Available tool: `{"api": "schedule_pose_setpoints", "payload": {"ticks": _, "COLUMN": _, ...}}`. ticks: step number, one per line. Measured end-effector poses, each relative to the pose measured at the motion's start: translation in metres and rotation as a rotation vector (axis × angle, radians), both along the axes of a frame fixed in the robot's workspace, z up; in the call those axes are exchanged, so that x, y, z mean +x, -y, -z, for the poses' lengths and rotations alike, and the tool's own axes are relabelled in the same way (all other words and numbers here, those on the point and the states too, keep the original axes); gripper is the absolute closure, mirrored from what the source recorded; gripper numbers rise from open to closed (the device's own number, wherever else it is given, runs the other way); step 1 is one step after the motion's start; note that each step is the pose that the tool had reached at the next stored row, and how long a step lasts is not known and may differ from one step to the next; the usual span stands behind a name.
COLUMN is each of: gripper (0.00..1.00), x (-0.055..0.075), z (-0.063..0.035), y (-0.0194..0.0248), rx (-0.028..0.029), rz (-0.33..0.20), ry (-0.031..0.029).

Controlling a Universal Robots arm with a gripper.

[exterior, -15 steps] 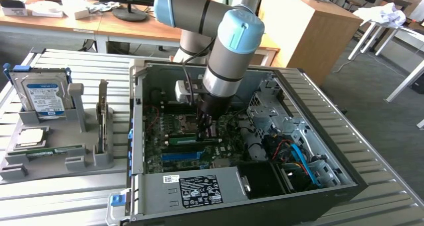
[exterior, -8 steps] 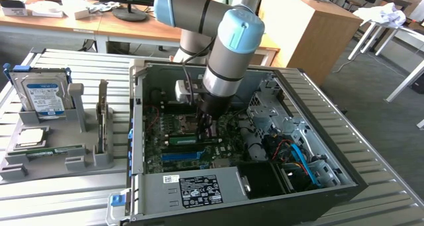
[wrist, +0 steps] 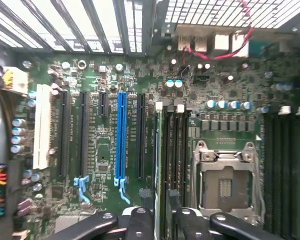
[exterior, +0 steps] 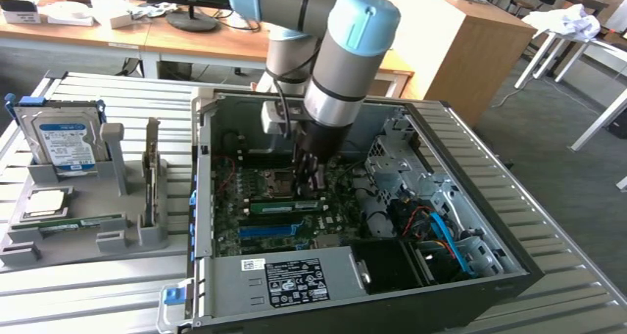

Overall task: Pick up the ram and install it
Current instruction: 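Press down the ram until it locks into place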

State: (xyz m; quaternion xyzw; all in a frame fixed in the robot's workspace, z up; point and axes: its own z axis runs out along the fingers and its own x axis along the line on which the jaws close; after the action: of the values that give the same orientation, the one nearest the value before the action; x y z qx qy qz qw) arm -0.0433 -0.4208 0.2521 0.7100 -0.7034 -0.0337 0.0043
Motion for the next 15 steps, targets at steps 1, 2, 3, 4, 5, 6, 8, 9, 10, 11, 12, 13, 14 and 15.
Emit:
{"api": "schedule_pose_setpoints", "payload": {"ticks": 1, "gripper": 0.75, "x": 0.0, "z": -0.0028, "y": 0.0, "rx": 0.0001, "rz": 0.0, "ry": 0.0001}}
{"api": "schedule_pose_setpoints", "payload": {"ticks": 2, "gripper": 0.82, "x": 0.0, "z": -0.0038, "y": 0.0, "rx": 0.0001, "rz": 0.0, "ry": -0.0002}}
{"api": "schedule_pose_setpoints", "payload": {"ticks": 3, "gripper": 0.88, "x": 0.003, "z": -0.0037, "y": -0.0001, "rx": 0.0003, "rz": 0.0, "ry": -0.0016}}
{"api": "schedule_pose_setpoints", "payload": {"ticks": 4, "gripper": 0.88, "x": 0.006, "z": -0.0037, "y": -0.0001, "rx": 0.0003, "rz": 0.0, "ry": -0.0044}}
{"api": "schedule_pose_setpoints", "payload": {"ticks": 5, "gripper": 0.88, "x": 0.01, "z": -0.0038, "y": 0.0, "rx": 0.0002, "rz": 0.0, "ry": -0.0073}}
{"api": "schedule_pose_setpoints", "payload": {"ticks": 6, "gripper": 0.9, "x": 0.014, "z": -0.0038, "y": 0.0, "rx": 0.0002, "rz": 0.0, "ry": -0.0097}}
{"api": "schedule_pose_setpoints", "payload": {"ticks": 8, "gripper": 0.9, "x": 0.022, "z": -0.0038, "y": 0.0, "rx": 0.0, "rz": 0.0, "ry": -0.0141}}
{"api": "schedule_pose_setpoints", "payload": {"ticks": 9, "gripper": 0.9, "x": 0.027, "z": -0.0039, "y": 0.0, "rx": -0.0001, "rz": 0.0, "ry": -0.0159}}
{"api": "schedule_pose_setpoints", "payload": {"ticks": 10, "gripper": 0.9, "x": 0.031, "z": -0.0038, "y": 0.0, "rx": 0.0, "rz": 0.0, "ry": -0.0174}}
{"api": "schedule_pose_setpoints", "payload": {"ticks": 11, "gripper": 0.9, "x": 0.034, "z": -0.0038, "y": -0.0003, "rx": 0.0, "rz": 0.0, "ry": -0.0181}}
{"api": "schedule_pose_setpoints", "payload": {"ticks": 12, "gripper": 0.9, "x": 0.037, "z": -0.0038, "y": -0.0003, "rx": 0.0, "rz": 0.0, "ry": -0.0192}}
{"api": "schedule_pose_setpoints", "payload": {"ticks": 13, "gripper": 0.9, "x": 0.041, "z": -0.0038, "y": -0.0003, "rx": 0.0002, "rz": 0.0, "ry": -0.0206}}
{"api": "schedule_pose_setpoints", "payload": {"ticks": 14, "gripper": 0.9, "x": 0.044, "z": -0.0038, "y": -0.0004, "rx": 0.0002, "rz": 0.0, "ry": -0.0221}}
{"api": "schedule_pose_setpoints", "payload": {"ticks": 15, "gripper": 0.9, "x": 0.049, "z": -0.0038, "y": -0.0004, "rx": 0.0003, "rz": 0.0, "ry": -0.0239}}
